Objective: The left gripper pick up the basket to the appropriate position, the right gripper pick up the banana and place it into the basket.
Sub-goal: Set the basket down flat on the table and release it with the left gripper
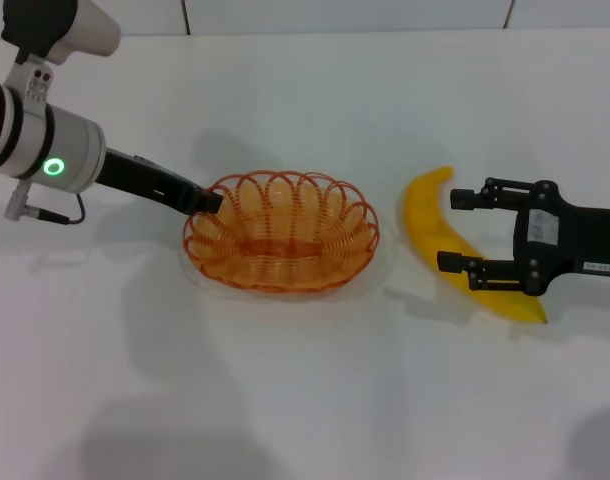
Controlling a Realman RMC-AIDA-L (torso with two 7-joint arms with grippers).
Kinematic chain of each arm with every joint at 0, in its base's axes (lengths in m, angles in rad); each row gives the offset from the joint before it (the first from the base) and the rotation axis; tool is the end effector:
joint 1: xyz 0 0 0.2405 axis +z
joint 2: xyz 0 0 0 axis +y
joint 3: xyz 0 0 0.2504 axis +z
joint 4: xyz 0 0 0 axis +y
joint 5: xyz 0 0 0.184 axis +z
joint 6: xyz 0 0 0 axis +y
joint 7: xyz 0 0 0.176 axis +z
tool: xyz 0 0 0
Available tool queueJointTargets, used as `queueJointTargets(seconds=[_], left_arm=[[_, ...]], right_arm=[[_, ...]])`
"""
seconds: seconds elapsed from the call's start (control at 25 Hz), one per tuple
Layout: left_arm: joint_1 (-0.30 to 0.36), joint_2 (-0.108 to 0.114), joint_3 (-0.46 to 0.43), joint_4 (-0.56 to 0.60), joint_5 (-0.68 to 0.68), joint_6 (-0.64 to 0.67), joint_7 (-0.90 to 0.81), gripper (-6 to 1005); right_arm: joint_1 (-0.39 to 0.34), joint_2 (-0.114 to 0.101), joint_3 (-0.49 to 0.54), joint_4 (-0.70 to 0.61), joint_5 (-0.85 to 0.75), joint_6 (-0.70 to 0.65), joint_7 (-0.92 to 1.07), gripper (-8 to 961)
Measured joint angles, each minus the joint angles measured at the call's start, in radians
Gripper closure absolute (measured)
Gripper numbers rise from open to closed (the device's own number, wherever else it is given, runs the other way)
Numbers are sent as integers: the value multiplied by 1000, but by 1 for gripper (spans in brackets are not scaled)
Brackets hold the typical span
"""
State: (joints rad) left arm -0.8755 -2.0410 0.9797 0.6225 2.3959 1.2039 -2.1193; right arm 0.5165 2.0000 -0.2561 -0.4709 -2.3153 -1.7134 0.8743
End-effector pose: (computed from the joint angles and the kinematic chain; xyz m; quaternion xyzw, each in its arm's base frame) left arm -0.2014 0.3980 -0.0554 -0.9259 -0.3466 0.0180 0.1492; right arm 0.2720 0.2874 -0.0036 -0.9507 0.0907 0.2392 0.1753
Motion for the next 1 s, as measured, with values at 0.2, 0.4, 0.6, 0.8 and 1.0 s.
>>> queueJointTargets(seconds=[0.2, 0.4, 0.6, 0.8, 1.0], left_arm=[[-3, 0, 0, -3, 6, -17, -13, 918], [-6, 0, 0, -18, 7, -21, -14, 895], [-6, 0, 0, -21, 7, -22, -14, 873], [-10, 1, -1, -26, 15, -22, -14, 850], [-14, 1, -1, -26, 21, -23, -14, 827]], right_arm=[[0, 0, 0, 0, 6, 0, 0, 179], [0, 2, 0, 0, 6, 0, 0, 179], [0, 2, 0, 0, 8, 0, 0, 179], [0, 2, 0, 0, 11, 0, 0, 178], [0, 2, 0, 0, 20, 0, 0, 178]])
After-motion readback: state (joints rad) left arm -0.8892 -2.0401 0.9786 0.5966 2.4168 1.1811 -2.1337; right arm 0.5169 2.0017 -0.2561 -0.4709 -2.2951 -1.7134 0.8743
